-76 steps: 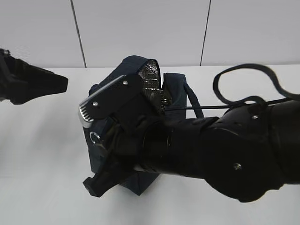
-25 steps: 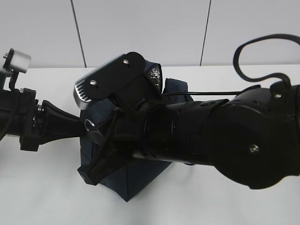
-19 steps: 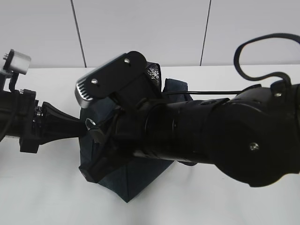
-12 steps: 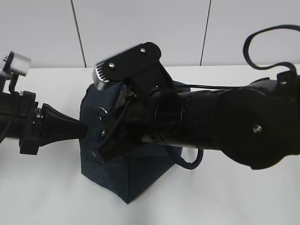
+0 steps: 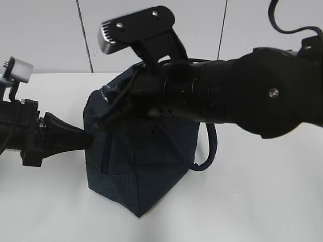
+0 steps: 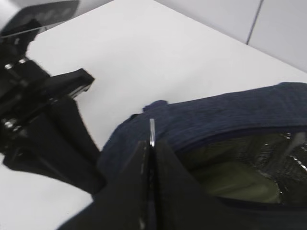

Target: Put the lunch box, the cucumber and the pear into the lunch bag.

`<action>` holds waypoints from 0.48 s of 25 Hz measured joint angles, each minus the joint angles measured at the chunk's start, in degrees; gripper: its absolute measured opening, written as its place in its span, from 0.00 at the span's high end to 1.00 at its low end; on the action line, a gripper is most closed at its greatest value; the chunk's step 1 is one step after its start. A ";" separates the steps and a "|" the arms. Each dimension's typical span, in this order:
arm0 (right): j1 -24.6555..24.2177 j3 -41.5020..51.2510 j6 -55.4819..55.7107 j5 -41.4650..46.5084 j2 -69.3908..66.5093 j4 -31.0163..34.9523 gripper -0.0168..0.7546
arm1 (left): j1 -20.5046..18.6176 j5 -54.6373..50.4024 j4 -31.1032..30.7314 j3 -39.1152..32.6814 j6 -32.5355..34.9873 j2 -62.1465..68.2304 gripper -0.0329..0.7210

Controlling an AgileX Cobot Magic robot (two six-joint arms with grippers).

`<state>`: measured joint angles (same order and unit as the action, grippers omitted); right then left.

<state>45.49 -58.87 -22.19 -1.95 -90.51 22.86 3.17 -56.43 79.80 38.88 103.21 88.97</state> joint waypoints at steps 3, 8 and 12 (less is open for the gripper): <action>-3.19 -0.31 -0.12 -0.11 0.00 1.32 0.98 | 0.00 0.00 -0.06 0.00 0.00 0.00 0.95; -8.88 -0.59 -0.12 -0.46 0.00 3.79 0.98 | 0.00 -0.06 -0.47 -0.07 0.00 0.00 0.95; -12.43 -1.86 -0.21 -1.52 -0.12 4.27 0.98 | 0.00 0.00 -1.15 -0.42 0.00 0.00 0.95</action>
<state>33.06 -60.73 -22.40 -3.47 -90.62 27.13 3.17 -56.43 78.65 38.46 103.21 88.97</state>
